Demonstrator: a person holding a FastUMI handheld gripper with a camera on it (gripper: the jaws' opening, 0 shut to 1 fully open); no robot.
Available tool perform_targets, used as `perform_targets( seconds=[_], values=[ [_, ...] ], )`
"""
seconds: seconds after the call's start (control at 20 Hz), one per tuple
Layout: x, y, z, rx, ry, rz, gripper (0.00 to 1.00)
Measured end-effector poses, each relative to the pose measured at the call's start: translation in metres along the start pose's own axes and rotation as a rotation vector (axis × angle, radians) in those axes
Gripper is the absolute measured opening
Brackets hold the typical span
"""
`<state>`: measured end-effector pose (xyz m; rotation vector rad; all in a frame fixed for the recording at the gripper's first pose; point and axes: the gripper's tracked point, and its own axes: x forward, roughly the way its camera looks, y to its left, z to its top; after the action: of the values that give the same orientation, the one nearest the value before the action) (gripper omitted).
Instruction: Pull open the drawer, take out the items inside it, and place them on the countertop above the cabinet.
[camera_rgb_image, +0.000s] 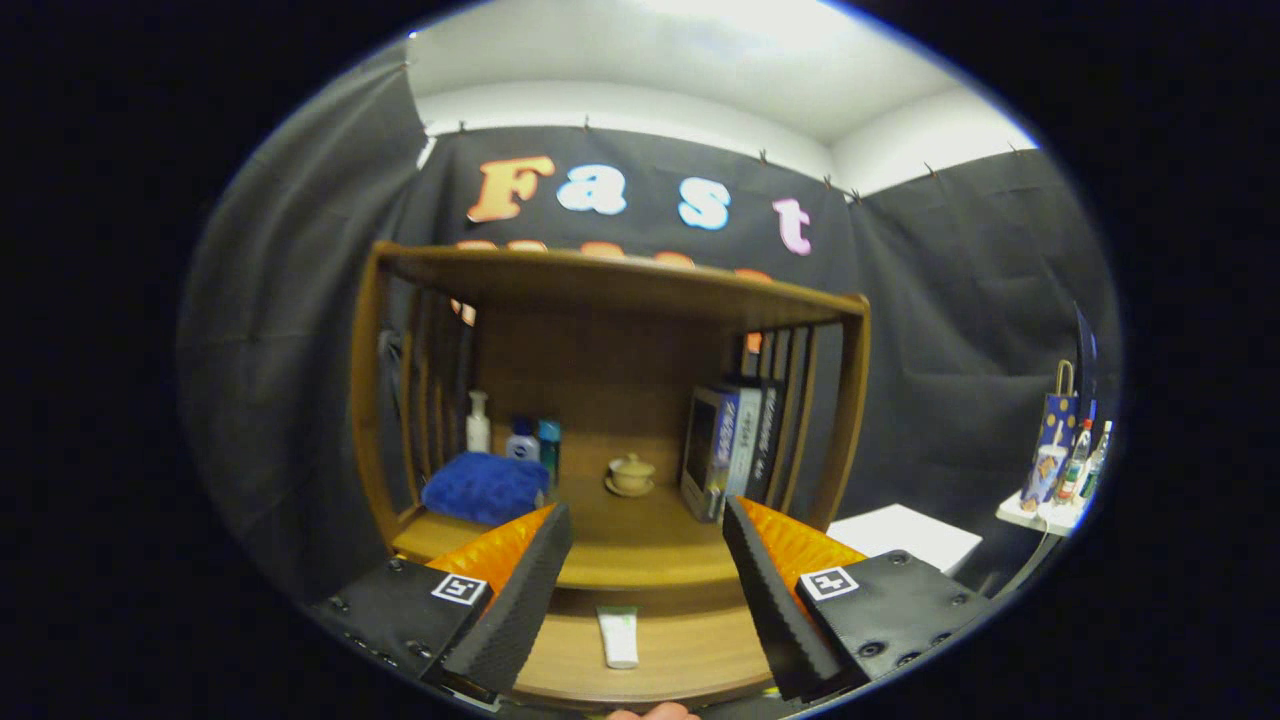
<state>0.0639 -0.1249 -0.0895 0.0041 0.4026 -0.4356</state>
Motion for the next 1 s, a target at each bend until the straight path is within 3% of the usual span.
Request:
perform_targets(
  seconds=[0.35, 0.5, 1.0],
  values=[
    [0.071, 0.018, -0.058, 0.121, 0.317, 0.019, 0.98],
    [0.089, 0.028, -0.106, 0.162, 0.461, 0.039, 0.99],
    [0.125, 0.075, -0.222, 0.165, 0.831, 0.122, 1.0]
  ],
)
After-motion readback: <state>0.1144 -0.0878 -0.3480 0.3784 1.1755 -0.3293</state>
